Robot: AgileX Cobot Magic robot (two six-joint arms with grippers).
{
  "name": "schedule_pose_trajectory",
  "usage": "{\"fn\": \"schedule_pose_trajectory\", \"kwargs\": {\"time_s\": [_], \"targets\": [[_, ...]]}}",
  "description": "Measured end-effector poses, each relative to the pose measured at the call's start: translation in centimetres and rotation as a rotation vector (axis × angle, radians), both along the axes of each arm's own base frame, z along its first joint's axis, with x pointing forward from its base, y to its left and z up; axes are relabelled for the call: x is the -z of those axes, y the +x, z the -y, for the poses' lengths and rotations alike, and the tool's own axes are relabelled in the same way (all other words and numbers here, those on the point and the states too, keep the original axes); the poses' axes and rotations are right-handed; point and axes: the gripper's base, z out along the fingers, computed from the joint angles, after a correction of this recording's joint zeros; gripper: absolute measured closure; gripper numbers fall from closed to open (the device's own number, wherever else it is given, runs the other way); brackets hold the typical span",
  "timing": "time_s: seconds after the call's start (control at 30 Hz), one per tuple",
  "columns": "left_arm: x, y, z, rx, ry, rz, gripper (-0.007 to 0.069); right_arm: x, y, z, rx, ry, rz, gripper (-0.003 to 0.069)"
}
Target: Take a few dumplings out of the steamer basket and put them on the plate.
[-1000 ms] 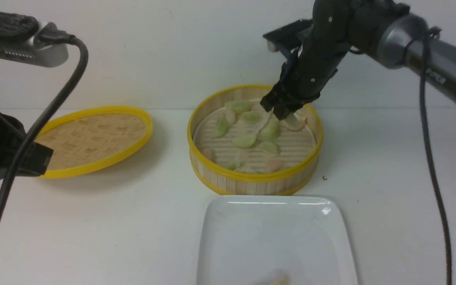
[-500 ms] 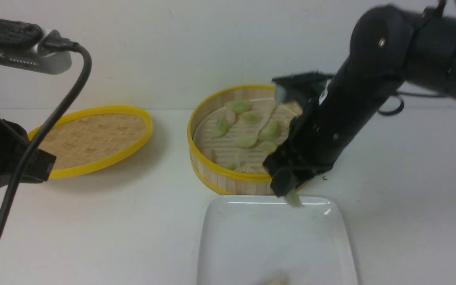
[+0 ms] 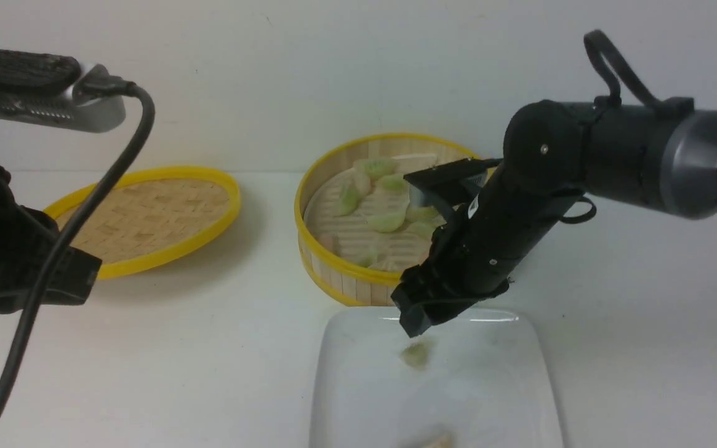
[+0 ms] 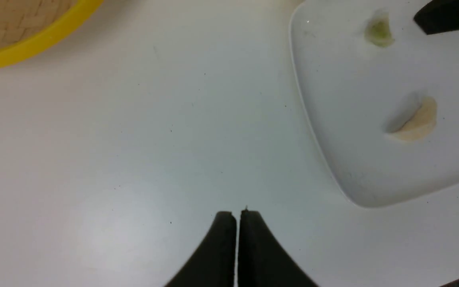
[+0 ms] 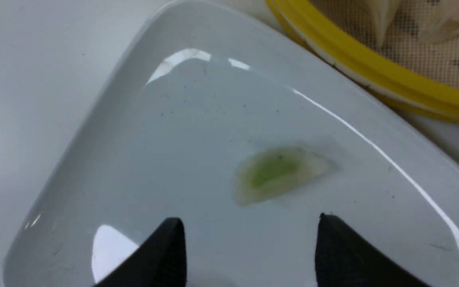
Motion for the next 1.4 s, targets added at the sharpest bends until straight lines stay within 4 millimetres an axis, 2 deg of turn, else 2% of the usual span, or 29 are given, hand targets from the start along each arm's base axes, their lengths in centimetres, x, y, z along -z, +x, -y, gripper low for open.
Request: {"fn": "schedule_pose_trajectory", "kwargs": {"time_s": [0.03,0.07,0.1,0.13,0.17,0.2,0.27,0.33,0.4,0.43,0.53,0.63,0.83,0.93,1.03,1.17,1.2,1.23,1.27,1.3,1.4], "targets": [[0.0,0.0,0.0,0.0,0.0,0.0,0.0631,-0.5,-0.2,0.1,0.0,0.0,0.007,0.031],[0.0,0.0,0.0,0.005,0.002,0.001,0.0631,-2.6,-0.9,0.8,0.004,0.004,0.045,0.0385],[0.0,0.0,0.0,0.007,0.003,0.002,0.0631,-3.3,-1.2,1.0,0.009,0.005,0.055,0.042],[0.0,0.0,0.1,0.015,-0.001,0.003,0.0631,-6.5,-2.5,2.1,0.032,0.022,0.127,0.0518],[0.0,0.0,0.1,0.019,-0.003,0.003,0.0631,-8.9,-3.8,3.1,0.053,0.041,0.193,0.0574],[0.0,0.0,0.1,0.021,-0.006,0.002,0.0631,-9.9,-4.6,3.8,0.077,0.053,0.222,0.0608],[0.0,0.0,0.2,0.023,-0.011,0.002,0.0631,-12.4,-6.7,5.4,0.117,0.084,0.313,0.0639],[-0.1,-0.1,0.3,0.031,-0.023,0.0,0.0631,-15.4,-11.0,8.8,0.202,0.161,0.495,0.0666],[-0.1,-0.1,0.4,0.034,-0.035,0.002,0.0631,-16.4,-14.1,11.1,0.243,0.227,0.637,0.0671],[-0.1,0.0,0.5,0.034,-0.043,0.007,0.0631,-16.4,-15.8,12.3,0.263,0.27,0.704,0.0671],[-0.3,0.2,0.7,0.035,-0.067,0.034,0.0631,-14.8,-19.9,15.1,0.297,0.369,0.856,0.0672],[-0.6,0.5,0.9,0.043,-0.099,0.077,0.0631,-12.5,-24.5,17.9,0.322,0.489,1.01,0.0672],[-1.3,1.0,1.5,0.062,-0.17,0.164,0.0631,-9.0,-28.8,20.9,0.375,0.598,1.159,0.0672],[-1.5,1.1,1.7,0.084,-0.187,0.195,0.0631,-8.0,-29.8,21.7,0.398,0.622,1.218,0.0672],[-1.7,1.0,1.9,0.101,-0.201,0.217,0.0631,-7.5,-29.9,22.0,0.413,0.622,1.236,0.0673],[-1.7,-0.5,1.6,0.094,-0.224,0.278,0.0631,-7.2,-29.7,21.9,0.42,0.617,1.23,0.0673],[-1.9,-1.1,1.4,0.089,-0.229,0.309,0.0631,-7.2,-29.7,22.0,0.42,0.615,1.232,0.0673],[-1.4,-2.8,0.9,0.071,-0.239,0.371,0.0631,-7.3,-29.7,22.0,0.421,0.615,1.232,0.0673],[-1.4,-3.0,0.8,0.066,-0.242,0.386,0.0631,-7.3,-29.7,22.0,0.42,0.614,1.233,0.0673],[-1.1,-4.8,0.3,0.049,-0.261,0.464,0.0631,-7.3,-29.7,22.0,0.421,0.613,1.233,0.0673],[0.3,-7.7,-0.6,0.009,-0.31,0.591,0.0631,-7.3,-29.7,22.0,0.421,0.613,1.233,0.0673]]}}
